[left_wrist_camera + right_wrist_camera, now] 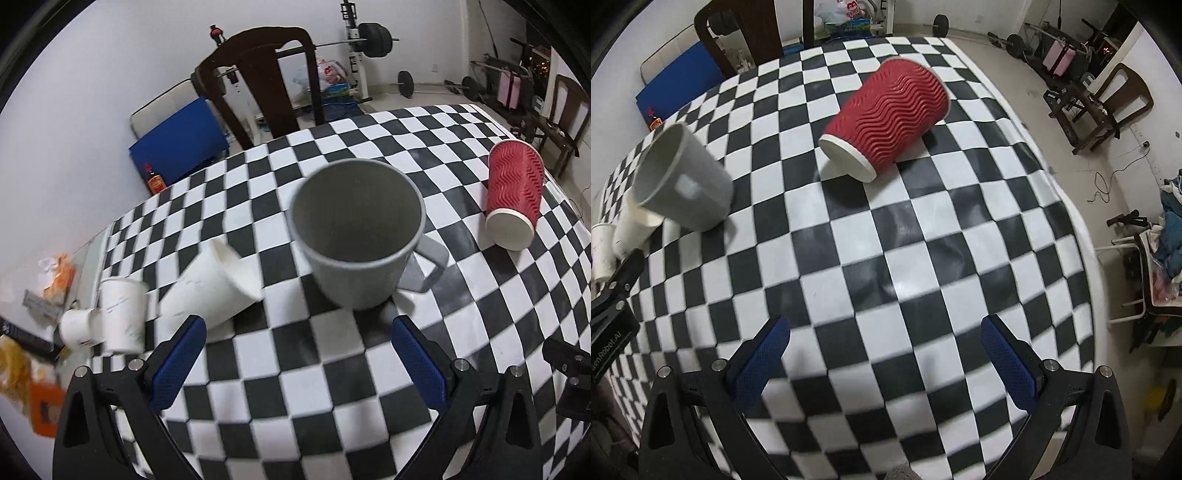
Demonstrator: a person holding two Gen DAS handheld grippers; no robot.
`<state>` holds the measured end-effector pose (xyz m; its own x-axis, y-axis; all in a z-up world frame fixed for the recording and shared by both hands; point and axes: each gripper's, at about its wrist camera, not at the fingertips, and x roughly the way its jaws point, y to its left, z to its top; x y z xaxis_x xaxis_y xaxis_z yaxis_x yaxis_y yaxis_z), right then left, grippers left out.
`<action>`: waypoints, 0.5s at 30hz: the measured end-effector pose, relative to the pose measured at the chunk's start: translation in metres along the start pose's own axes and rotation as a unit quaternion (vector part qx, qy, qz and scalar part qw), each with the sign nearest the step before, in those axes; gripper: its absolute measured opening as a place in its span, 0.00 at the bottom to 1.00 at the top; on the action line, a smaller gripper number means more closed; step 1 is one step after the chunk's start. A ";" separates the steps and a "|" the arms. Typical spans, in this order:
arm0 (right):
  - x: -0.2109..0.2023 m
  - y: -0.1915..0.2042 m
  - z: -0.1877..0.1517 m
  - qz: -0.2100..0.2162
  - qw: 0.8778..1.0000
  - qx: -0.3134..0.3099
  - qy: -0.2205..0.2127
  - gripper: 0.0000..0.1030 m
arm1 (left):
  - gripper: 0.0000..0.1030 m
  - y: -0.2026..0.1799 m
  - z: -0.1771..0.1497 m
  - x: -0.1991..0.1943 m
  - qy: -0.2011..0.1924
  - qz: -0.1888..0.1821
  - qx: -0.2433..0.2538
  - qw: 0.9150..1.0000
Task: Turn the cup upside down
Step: 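Move the right tool toward the grey mug and grasp its body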
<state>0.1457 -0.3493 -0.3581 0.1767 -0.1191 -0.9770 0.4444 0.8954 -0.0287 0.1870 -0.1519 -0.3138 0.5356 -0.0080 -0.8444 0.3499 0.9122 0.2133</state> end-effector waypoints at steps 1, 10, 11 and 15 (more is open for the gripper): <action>0.007 0.001 0.004 -0.001 1.000 0.000 0.001 1.00 | 0.99 -0.002 0.002 0.006 -0.005 0.001 0.000 1.000; 0.039 0.013 0.031 -0.010 1.000 -0.016 0.003 1.00 | 0.99 -0.016 0.015 0.038 -0.064 -0.021 0.035 0.997; 0.041 0.014 0.032 -0.012 1.000 -0.017 0.003 1.00 | 0.99 -0.018 0.016 0.041 -0.070 -0.025 0.041 0.996; 0.051 0.019 0.038 -0.015 1.000 -0.018 0.006 1.00 | 0.81 -0.022 0.024 0.050 -0.092 -0.049 0.053 0.993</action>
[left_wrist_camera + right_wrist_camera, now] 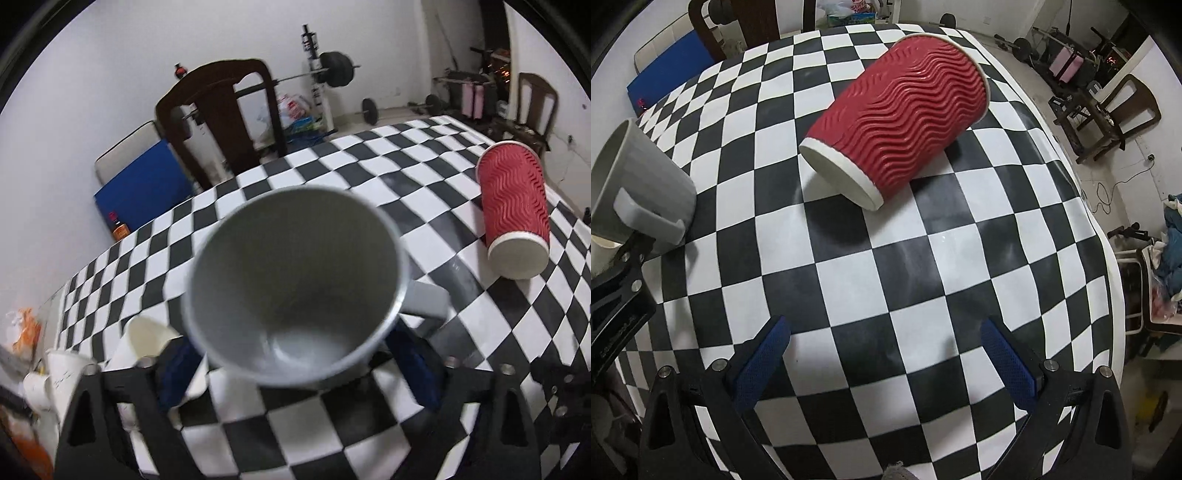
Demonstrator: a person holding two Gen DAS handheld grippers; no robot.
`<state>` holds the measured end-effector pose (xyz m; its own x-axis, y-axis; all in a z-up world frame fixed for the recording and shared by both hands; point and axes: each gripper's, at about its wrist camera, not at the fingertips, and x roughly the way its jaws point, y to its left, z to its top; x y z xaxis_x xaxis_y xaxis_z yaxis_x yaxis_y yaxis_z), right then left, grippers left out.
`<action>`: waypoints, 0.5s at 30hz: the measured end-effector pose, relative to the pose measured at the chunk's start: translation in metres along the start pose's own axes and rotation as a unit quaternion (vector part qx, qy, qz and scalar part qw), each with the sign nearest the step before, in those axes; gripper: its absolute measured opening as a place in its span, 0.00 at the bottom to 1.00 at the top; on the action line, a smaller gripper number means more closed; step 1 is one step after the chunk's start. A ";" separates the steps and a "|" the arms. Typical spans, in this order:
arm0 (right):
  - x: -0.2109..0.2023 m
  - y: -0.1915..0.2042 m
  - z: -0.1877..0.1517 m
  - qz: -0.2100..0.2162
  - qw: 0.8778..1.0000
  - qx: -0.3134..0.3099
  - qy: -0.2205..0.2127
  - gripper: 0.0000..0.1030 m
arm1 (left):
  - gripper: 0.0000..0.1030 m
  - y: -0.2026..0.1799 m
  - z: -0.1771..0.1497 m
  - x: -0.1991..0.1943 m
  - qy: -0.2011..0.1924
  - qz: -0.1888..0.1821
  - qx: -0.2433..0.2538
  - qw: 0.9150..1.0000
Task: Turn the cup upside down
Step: 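Move the right tool toward the grey mug and grasp its body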
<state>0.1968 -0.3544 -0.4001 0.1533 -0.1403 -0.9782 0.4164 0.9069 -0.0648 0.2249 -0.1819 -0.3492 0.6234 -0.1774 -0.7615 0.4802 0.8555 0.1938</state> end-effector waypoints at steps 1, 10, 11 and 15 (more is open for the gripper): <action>0.003 0.001 0.001 -0.001 1.000 0.000 0.001 1.00 | 0.81 0.000 0.002 0.001 -0.007 0.001 0.000 1.000; 0.015 0.002 0.011 -0.008 1.000 0.005 0.002 1.00 | 0.79 0.003 0.009 -0.006 -0.039 0.005 -0.009 0.999; 0.015 0.001 0.012 -0.009 1.000 0.006 0.001 1.00 | 0.79 0.004 0.010 -0.009 -0.040 0.004 -0.010 0.999; 0.005 -0.013 0.011 -0.005 1.000 0.013 -0.002 1.00 | 0.79 0.008 0.012 -0.023 -0.044 0.001 -0.016 0.999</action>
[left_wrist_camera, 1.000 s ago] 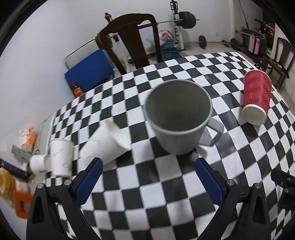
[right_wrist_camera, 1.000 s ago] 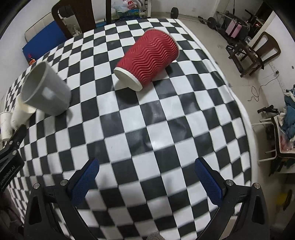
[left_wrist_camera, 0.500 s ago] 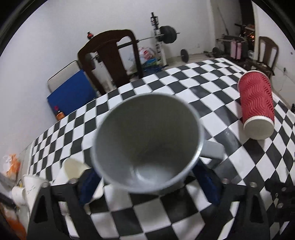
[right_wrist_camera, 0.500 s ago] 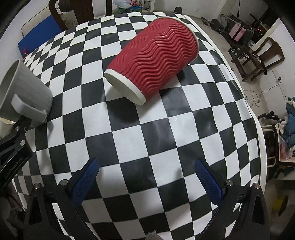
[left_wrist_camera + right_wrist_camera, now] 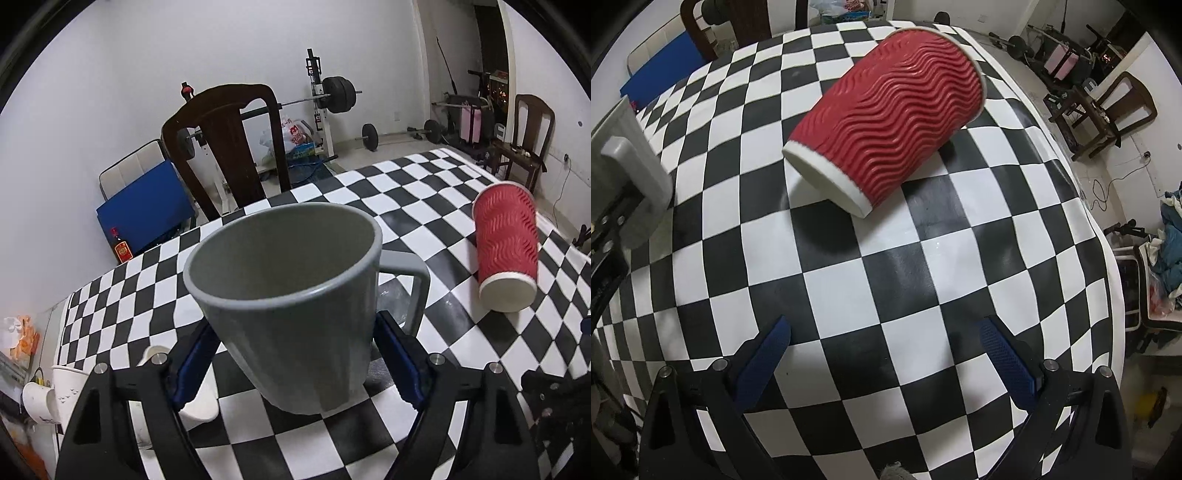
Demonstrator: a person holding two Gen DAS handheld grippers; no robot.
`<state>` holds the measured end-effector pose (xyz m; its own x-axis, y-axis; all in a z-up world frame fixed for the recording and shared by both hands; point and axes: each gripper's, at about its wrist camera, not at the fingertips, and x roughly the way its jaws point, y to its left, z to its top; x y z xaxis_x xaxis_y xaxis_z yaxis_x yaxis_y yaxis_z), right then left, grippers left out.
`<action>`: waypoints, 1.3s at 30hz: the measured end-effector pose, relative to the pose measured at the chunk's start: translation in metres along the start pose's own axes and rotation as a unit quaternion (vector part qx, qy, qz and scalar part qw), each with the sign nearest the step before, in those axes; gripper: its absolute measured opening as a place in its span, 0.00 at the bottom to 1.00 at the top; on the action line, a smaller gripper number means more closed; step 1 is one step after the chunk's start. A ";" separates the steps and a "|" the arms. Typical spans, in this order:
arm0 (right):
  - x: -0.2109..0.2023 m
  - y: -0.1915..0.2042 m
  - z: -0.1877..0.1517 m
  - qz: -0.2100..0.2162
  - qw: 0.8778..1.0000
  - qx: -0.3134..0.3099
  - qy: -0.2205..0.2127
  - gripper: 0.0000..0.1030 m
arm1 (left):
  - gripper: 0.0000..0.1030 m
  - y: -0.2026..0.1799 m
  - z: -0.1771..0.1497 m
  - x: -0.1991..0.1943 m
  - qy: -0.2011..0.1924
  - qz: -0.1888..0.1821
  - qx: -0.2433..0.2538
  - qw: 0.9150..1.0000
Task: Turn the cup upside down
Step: 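Move the right tool toward the grey mug and grasp its body, then lift the grey mug with the right tool and rotate it over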
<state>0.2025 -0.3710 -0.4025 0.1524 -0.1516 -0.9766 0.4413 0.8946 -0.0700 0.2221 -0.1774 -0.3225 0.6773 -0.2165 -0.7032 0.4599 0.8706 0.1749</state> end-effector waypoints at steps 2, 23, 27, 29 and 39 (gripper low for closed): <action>-0.004 -0.006 0.001 0.002 1.000 0.003 -0.001 1.00 | 0.79 0.002 0.002 -0.010 -0.004 0.000 -0.005 1.000; -0.075 -0.053 -0.101 0.033 0.998 0.015 0.042 1.00 | 0.79 -0.029 -0.046 -0.136 0.237 -0.075 -0.050 0.967; -0.071 -0.060 -0.118 0.033 0.998 0.023 0.056 1.00 | 0.79 -0.039 -0.076 -0.113 0.335 -0.095 -0.110 0.931; -0.067 -0.063 -0.121 0.033 0.997 0.027 0.062 1.00 | 0.79 -0.044 -0.084 -0.096 0.367 -0.100 -0.125 0.916; -0.062 -0.072 -0.112 0.024 0.997 0.038 0.056 1.00 | 0.80 -0.059 -0.092 -0.036 0.439 -0.091 -0.140 0.883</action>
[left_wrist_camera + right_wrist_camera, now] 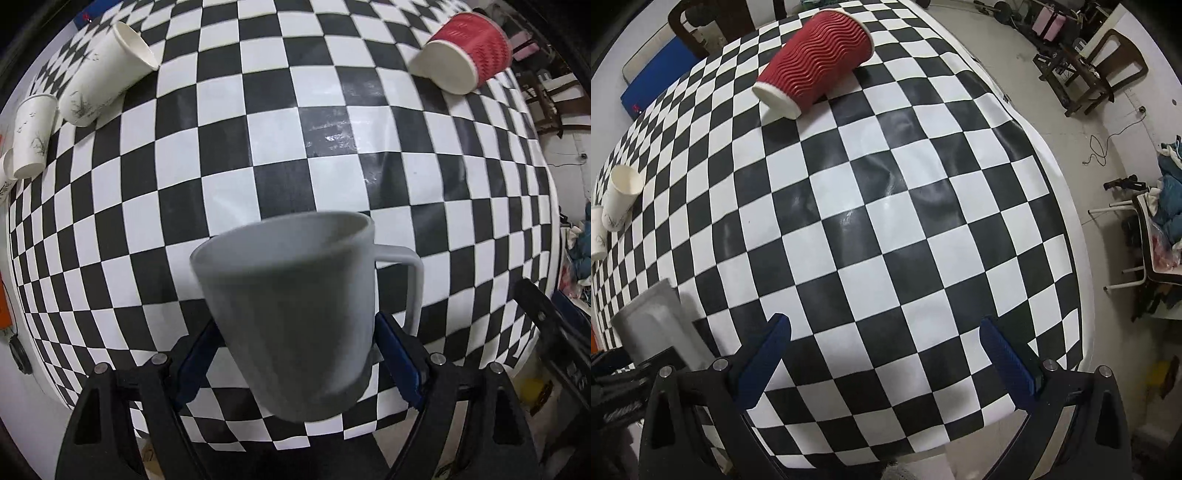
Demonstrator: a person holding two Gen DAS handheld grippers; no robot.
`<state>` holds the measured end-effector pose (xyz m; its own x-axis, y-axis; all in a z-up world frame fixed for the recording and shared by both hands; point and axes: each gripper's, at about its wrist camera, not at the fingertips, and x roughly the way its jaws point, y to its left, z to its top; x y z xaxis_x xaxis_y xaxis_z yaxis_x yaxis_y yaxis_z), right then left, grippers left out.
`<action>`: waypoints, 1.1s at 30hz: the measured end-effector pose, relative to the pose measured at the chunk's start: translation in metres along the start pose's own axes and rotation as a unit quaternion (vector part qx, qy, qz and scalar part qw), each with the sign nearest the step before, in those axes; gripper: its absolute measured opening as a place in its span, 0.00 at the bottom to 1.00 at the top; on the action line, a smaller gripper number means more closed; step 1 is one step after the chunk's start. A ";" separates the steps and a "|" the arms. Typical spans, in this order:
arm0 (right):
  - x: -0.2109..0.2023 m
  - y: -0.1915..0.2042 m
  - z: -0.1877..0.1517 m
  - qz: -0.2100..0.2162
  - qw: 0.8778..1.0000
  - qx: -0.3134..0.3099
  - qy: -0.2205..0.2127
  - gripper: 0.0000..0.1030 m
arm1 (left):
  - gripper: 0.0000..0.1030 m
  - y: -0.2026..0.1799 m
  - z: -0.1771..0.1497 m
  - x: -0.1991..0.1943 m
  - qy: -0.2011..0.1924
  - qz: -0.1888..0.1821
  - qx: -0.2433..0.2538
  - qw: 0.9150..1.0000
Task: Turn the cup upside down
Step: 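Lift the grey mug with the right tool and rotate it over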
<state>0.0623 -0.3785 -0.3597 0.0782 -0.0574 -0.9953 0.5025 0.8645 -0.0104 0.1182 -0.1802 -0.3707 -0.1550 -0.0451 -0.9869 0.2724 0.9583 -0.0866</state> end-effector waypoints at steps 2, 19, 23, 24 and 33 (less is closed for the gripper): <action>-0.001 -0.002 0.001 0.000 1.000 0.003 -0.001 1.00 | 0.81 0.000 0.005 0.004 0.004 -0.002 -0.005 1.000; -0.030 -0.013 0.000 0.011 1.000 0.009 -0.004 1.00 | 0.98 0.040 -0.003 -0.060 -0.074 -0.029 -0.049 0.996; -0.055 -0.002 0.003 0.021 1.000 -0.016 -0.012 1.00 | 0.99 0.062 -0.015 -0.085 -0.115 -0.021 -0.065 0.991; -0.061 0.002 0.004 0.022 0.999 -0.026 -0.015 1.00 | 1.00 0.068 -0.019 -0.093 -0.129 -0.014 -0.070 0.989; -0.112 0.101 0.006 -0.060 0.943 -0.324 -0.050 1.00 | 1.00 0.105 -0.061 -0.110 -0.210 0.071 -0.095 0.971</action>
<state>0.1093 -0.2878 -0.2489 0.1515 -0.1934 -0.9693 -0.1156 0.9705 -0.2117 0.1058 -0.0578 -0.2628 0.2830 0.0176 -0.9589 0.0773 0.9962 0.0411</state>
